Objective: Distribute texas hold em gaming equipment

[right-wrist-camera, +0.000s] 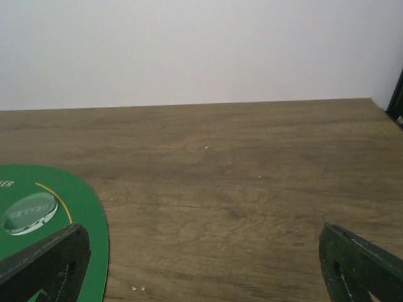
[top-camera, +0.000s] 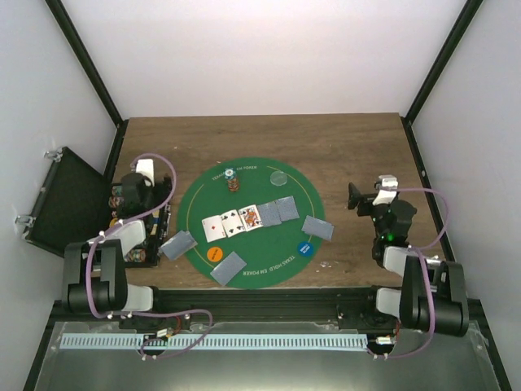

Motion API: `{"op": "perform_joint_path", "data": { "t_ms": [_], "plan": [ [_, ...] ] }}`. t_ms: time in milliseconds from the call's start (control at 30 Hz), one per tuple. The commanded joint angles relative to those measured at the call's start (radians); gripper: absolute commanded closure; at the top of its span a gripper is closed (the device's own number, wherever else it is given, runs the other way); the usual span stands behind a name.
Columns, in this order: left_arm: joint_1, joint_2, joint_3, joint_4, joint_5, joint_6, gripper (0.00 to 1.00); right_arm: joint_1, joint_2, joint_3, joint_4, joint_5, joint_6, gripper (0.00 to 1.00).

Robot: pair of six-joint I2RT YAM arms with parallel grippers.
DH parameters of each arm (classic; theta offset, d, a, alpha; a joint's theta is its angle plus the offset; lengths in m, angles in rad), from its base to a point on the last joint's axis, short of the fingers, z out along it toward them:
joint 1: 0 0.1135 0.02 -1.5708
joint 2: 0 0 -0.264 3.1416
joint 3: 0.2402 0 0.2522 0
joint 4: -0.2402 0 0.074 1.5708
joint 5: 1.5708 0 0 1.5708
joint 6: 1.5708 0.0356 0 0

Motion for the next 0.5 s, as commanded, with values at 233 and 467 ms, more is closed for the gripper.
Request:
{"op": "perform_joint_path", "data": {
  "t_ms": [233, 467],
  "plan": [
    [0.022, -0.132, -0.199, 0.401, 0.118, -0.122, 0.00, 0.012, 0.334, -0.065, 0.566, -0.123, -0.020, 0.00],
    [0.027, -0.036, -0.286, 0.568, 0.161, -0.136, 0.01, 0.045, 0.331, -0.013, 0.454, -0.096, -0.054, 0.00]
  ]
}}
